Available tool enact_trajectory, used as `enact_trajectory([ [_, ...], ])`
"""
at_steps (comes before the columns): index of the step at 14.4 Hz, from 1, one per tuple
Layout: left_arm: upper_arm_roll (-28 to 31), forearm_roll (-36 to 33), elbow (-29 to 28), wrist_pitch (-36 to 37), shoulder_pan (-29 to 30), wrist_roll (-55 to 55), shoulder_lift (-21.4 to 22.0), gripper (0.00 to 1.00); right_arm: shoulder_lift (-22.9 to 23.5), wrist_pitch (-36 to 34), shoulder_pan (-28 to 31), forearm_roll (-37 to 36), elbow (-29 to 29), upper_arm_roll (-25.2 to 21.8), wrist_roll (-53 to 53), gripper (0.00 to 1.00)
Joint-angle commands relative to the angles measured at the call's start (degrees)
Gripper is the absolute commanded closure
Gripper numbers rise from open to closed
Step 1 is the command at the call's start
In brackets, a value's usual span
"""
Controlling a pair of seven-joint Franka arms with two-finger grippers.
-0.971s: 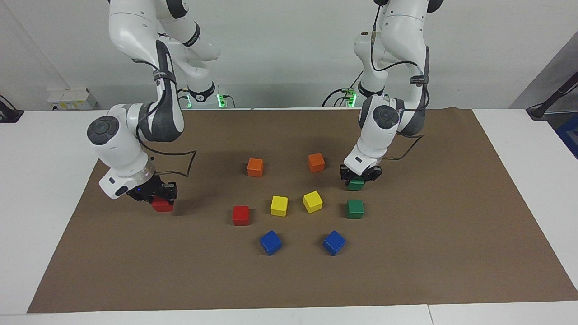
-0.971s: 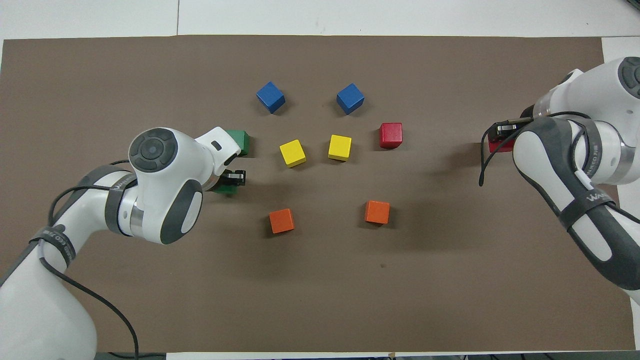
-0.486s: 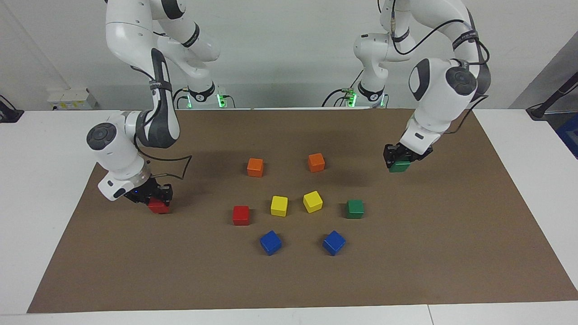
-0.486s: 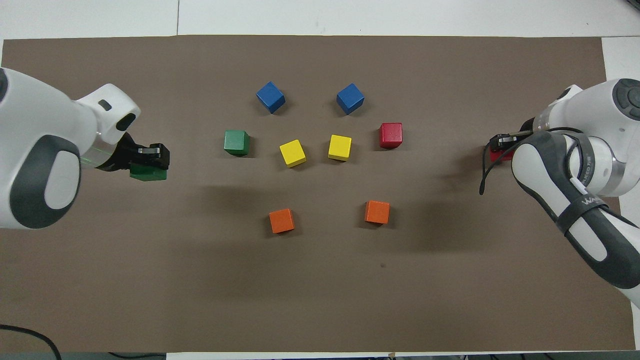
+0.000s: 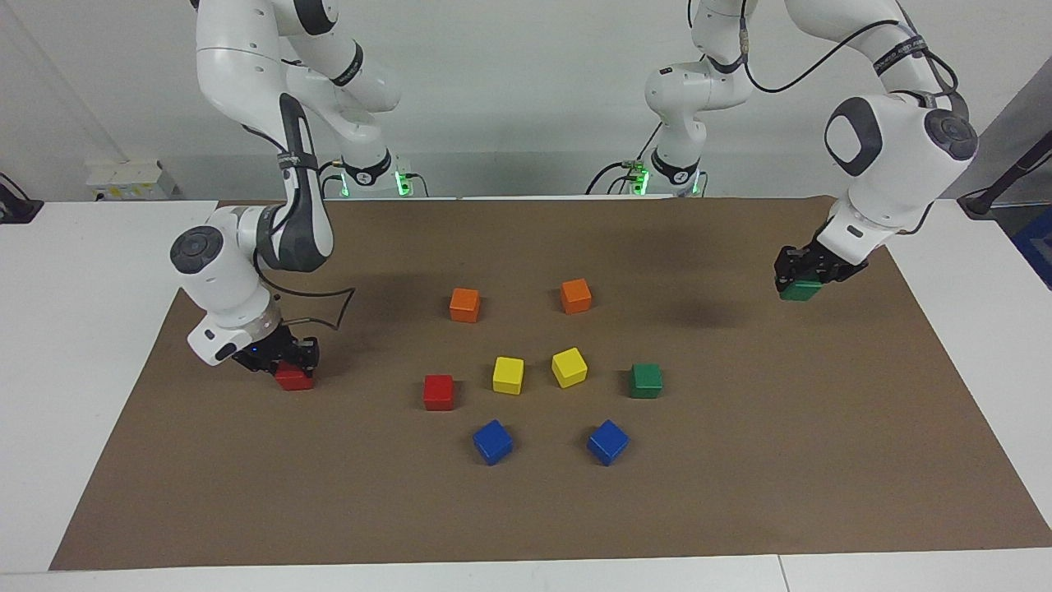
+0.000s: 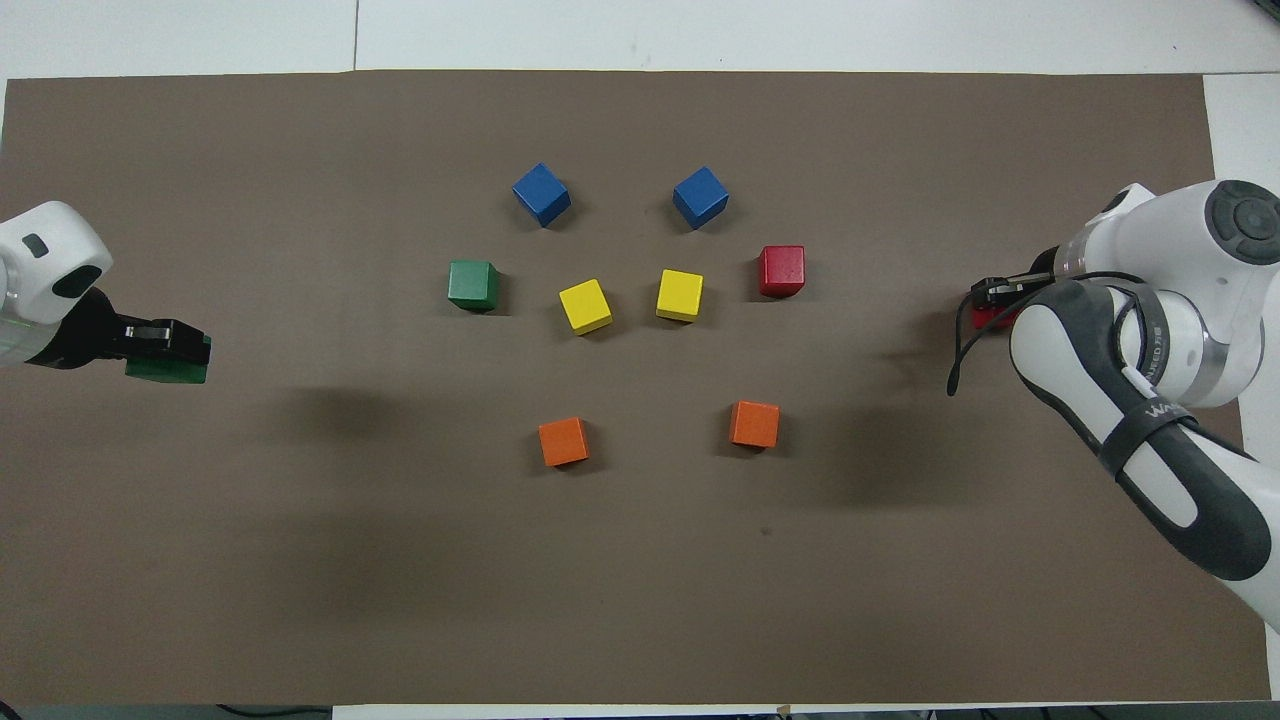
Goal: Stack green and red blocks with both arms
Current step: 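Carry the green cube toward the left arm while the right gripper carries red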
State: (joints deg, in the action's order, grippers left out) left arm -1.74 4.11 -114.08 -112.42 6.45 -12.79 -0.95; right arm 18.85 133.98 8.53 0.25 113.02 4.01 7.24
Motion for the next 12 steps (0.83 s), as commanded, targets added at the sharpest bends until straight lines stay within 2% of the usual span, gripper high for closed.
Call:
enact_trajectory([
  [1, -0.54, 1.16, -11.05, -10.41, 1.37, -2.49, 3.85, 1.0, -0.74, 1.46, 0.0, -0.25, 1.32, 0.39, 0.5, 0.01],
  [4, -0.37, 1.07, -15.02, -16.15, 2.69, -4.69, 3.33, 1.0, -1.09, 0.33, -0.01, -0.25, 1.33, 0.3, 1.03, 0.0],
  [6, -0.37, 1.07, -15.12, -16.86, 3.48, -5.84, 1.75, 1.0, -2.84, -4.74, -0.09, -0.34, -0.86, 0.3, 1.11, 0.0],
  [9, -0.37, 1.07, -17.48, -21.95, 4.71, -5.84, 0.16, 1.0, -3.55, -20.73, -1.58, 0.45, -12.52, 1.08, -0.2, 0.0],
  [12, -0.37, 1.07, -18.54, -24.86, 6.38, -7.76, -0.98, 1.0, -0.93, -29.89, -7.54, -0.16, -24.47, 1.18, -10.09, 0.0],
])
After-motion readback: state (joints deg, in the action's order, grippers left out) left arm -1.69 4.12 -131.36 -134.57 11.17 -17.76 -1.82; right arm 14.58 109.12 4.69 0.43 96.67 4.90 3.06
